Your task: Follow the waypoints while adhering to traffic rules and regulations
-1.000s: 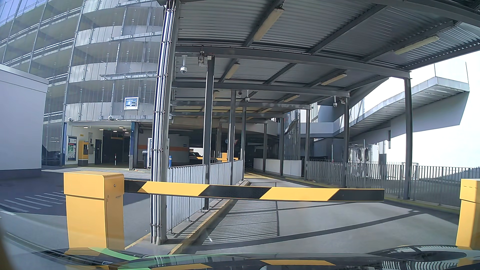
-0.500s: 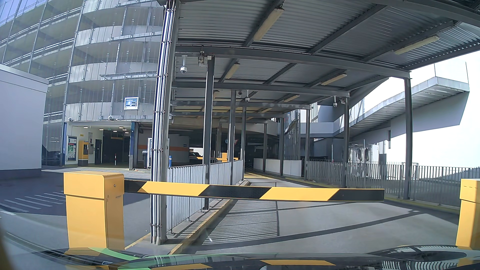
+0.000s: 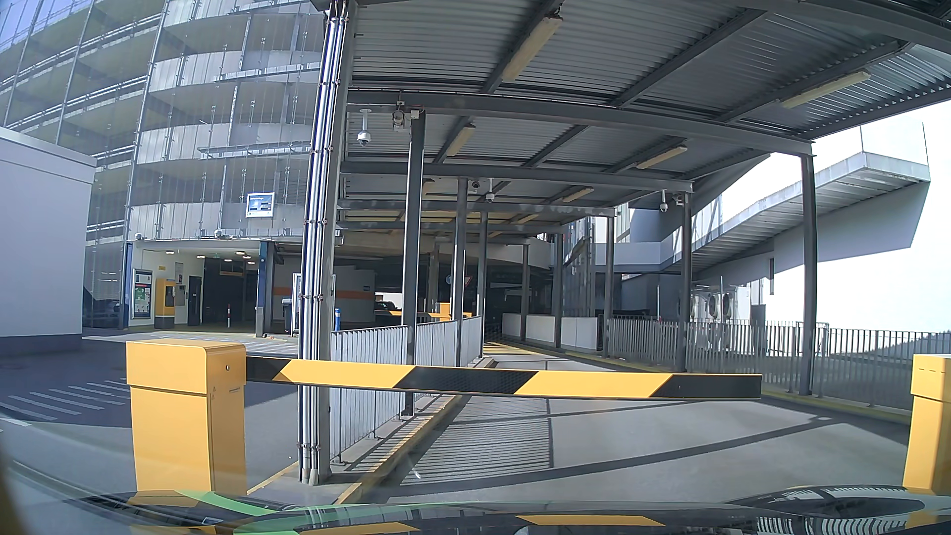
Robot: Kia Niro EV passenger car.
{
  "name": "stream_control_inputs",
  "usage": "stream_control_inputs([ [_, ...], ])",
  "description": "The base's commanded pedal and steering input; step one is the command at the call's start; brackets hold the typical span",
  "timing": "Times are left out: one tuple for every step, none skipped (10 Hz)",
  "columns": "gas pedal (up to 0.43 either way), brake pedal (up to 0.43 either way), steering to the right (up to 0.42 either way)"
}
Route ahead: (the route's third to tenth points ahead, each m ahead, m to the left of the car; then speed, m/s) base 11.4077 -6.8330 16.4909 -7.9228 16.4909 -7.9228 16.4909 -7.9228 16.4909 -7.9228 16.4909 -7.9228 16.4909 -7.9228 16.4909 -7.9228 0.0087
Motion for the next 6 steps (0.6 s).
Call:
stream_control_inputs([
  [0.0, 0.232, 0.048],
  [0.0, 0.232, 0.048],
  [0.0, 0.238, 0.048],
  [0.0, 0.268, 0.048],
  [0.0, 0.28, 0.048],
  [0.0, 0.28, 0.048],
])
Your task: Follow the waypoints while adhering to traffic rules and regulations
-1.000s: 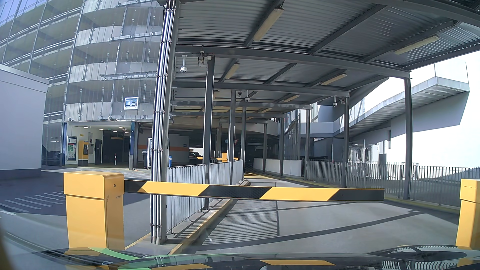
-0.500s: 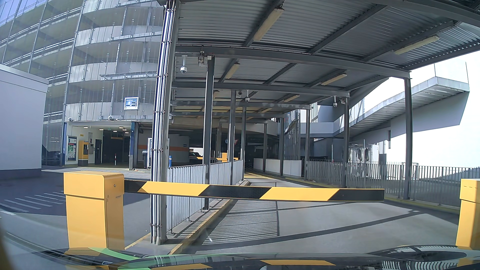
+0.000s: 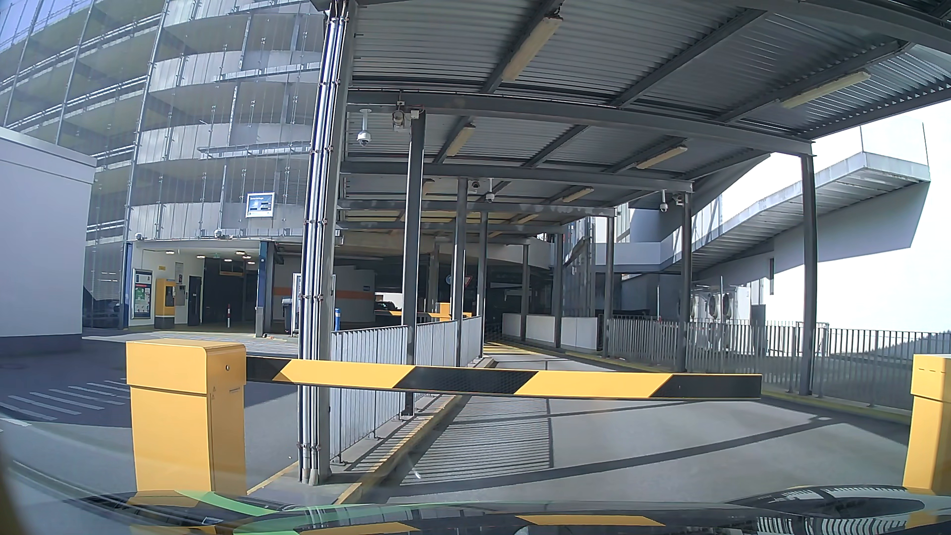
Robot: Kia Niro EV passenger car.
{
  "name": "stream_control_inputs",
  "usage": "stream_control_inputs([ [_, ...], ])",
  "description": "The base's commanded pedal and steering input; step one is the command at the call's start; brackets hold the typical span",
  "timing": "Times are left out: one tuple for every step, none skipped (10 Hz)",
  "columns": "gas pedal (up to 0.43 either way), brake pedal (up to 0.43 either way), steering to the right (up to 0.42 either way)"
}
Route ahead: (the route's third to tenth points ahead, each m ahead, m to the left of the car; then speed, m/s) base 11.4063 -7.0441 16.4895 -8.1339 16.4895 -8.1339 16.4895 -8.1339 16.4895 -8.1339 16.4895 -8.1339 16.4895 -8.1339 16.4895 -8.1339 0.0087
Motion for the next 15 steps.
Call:
stream_control_inputs([
  [0.0, 0.287, 0.048],
  [0.0, 0.287, 0.048],
  [0.0, 0.287, 0.048],
  [0.0, 0.287, 0.048],
  [0.0, 0.28, 0.048],
  [0.0, 0.28, 0.048],
  [0.0, 0.28, 0.048],
  [0.0, 0.28, 0.048],
  [0.0, 0.28, 0.048],
  [0.0, 0.28, 0.048],
  [0.0, 0.28, 0.048],
  [0.0, 0.28, 0.048],
  [0.0, 0.28, 0.048],
  [0.0, 0.28, 0.048],
  [0.0, 0.28, 0.048],
])
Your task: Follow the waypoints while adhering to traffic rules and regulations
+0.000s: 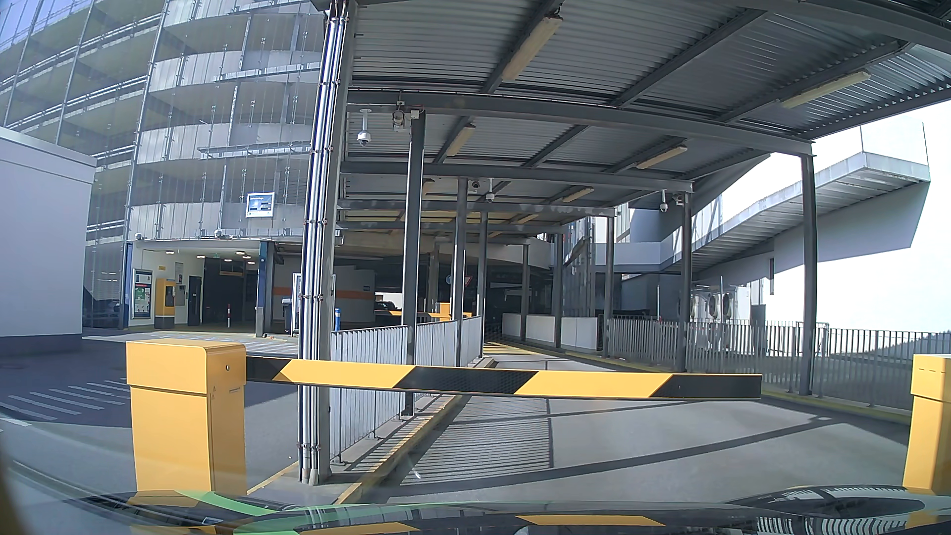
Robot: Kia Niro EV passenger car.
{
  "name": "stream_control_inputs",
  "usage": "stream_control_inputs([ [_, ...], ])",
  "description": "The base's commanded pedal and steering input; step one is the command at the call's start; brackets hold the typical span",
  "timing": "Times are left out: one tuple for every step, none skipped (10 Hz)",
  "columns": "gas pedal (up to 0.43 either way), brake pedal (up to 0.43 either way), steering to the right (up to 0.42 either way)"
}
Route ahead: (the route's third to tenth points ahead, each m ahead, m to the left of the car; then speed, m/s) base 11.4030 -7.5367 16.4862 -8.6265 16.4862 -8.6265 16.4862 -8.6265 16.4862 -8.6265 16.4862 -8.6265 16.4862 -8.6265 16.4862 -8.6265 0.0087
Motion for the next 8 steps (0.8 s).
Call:
stream_control_inputs([
  [0.0, 0.28, 0.048],
  [0.0, 0.28, 0.048],
  [0.0, 0.28, 0.048],
  [0.0, 0.28, 0.048],
  [0.0, 0.28, 0.048],
  [0.0, 0.274, 0.048],
  [0.0, 0.274, 0.048],
  [0.0, 0.28, 0.048],
])
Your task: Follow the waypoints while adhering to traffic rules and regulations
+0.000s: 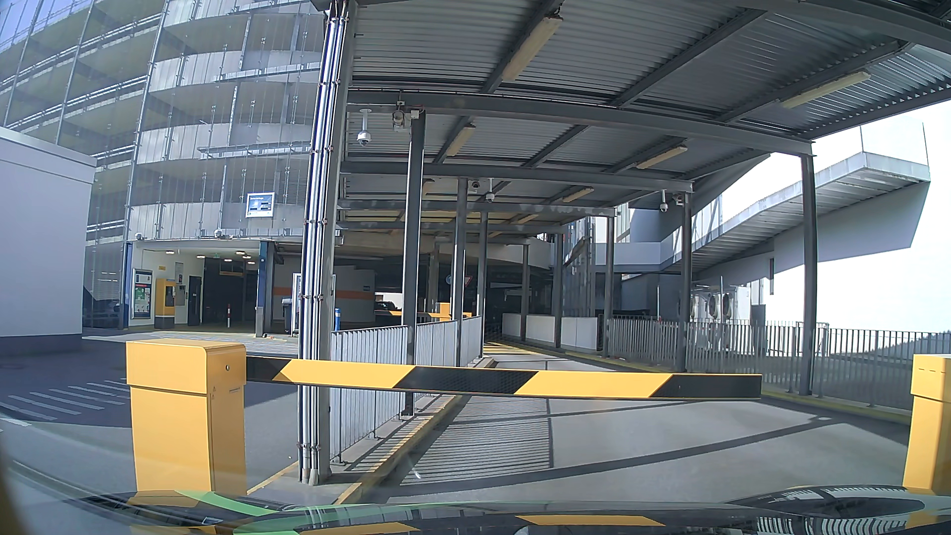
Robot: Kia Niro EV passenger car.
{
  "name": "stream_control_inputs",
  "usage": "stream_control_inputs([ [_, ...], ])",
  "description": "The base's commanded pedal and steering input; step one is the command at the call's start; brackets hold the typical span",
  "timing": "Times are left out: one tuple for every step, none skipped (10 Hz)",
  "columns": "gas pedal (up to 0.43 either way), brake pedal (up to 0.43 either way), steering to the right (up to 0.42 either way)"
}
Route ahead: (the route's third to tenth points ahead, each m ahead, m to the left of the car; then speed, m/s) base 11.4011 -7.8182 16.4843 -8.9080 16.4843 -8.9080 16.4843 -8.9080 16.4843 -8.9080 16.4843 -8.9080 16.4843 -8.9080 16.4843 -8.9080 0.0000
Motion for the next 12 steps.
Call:
stream_control_inputs([
  [0.0, 0.274, 0.048],
  [0.0, 0.28, 0.048],
  [0.0, 0.274, 0.048],
  [0.0, 0.274, 0.048],
  [0.0, 0.274, 0.048],
  [0.0, 0.274, 0.048],
  [0.0, 0.274, 0.048],
  [0.0, 0.28, 0.048],
  [0.0, 0.274, 0.048],
  [0.0, 0.274, 0.048],
  [0.0, 0.28, 0.048],
  [0.0, 0.274, 0.048],
])
